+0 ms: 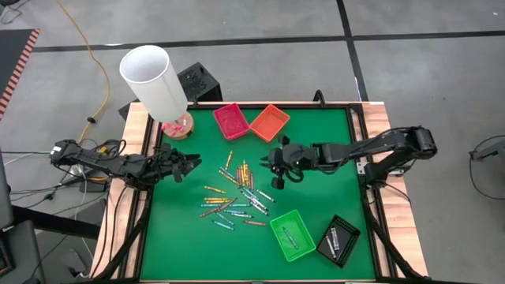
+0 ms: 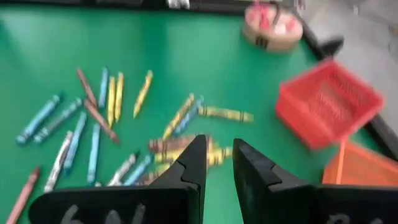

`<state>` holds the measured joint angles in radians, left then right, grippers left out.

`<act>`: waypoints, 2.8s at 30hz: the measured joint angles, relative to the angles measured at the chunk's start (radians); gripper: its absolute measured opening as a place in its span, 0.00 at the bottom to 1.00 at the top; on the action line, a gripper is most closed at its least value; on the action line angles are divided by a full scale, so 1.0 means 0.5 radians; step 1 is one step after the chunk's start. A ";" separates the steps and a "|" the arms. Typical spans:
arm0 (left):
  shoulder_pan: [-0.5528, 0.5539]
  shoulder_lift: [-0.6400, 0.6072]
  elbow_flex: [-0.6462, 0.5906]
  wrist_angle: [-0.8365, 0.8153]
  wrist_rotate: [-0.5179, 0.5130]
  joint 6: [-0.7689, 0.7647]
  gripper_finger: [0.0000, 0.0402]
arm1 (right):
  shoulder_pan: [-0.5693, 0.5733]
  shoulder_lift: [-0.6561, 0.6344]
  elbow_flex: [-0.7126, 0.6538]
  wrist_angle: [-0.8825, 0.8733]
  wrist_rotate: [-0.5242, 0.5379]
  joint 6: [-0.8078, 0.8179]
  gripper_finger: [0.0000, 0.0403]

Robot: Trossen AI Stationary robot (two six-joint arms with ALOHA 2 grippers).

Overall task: Sort crayons
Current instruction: Put the brown crayon into the orange bin

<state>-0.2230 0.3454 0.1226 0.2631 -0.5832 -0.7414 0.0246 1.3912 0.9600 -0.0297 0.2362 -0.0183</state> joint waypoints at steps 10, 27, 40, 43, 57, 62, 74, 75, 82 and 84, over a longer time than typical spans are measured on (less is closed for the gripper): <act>0.008 0.000 0.000 0.051 0.180 -0.008 0.54 | -0.121 -0.314 0.002 0.084 -0.165 -0.051 0.19; 0.009 0.001 0.000 0.094 0.016 0.022 0.54 | -0.204 -0.825 -0.157 -0.781 -0.154 -0.042 0.19; 0.018 0.001 -0.001 0.129 -0.049 0.015 0.54 | -0.320 -1.269 -0.689 -0.452 -0.148 0.567 0.19; 0.018 0.001 -0.001 0.129 -0.049 0.026 0.54 | -0.321 -1.199 -0.691 -0.363 -0.156 0.574 0.19; 0.117 0.001 -0.001 0.075 -0.032 0.124 0.54 | -0.315 -0.474 -0.671 -0.254 0.071 1.197 0.14; 0.128 0.001 -0.001 0.017 -0.033 0.082 0.54 | -0.317 -0.210 -0.497 -0.458 0.109 1.346 0.09; 0.164 0.001 -0.001 -0.065 -0.053 0.069 0.54 | -0.295 0.332 0.051 -0.908 -0.041 1.283 0.13; 0.164 0.001 -0.001 -0.083 -0.051 0.063 0.54 | -0.303 0.372 0.082 -0.935 -0.059 1.282 0.17; 0.164 0.002 -0.002 -0.210 -0.050 0.048 0.54 | -0.351 0.553 0.242 -1.092 -0.069 1.293 0.38; 0.164 0.002 -0.002 -0.221 -0.048 0.026 0.54 | -0.348 0.575 0.261 -1.076 -0.068 1.293 0.42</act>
<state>-0.1410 0.3462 0.1215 0.1525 -0.6070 -0.7282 -0.1493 1.6787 1.0904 -0.5678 0.2020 0.6281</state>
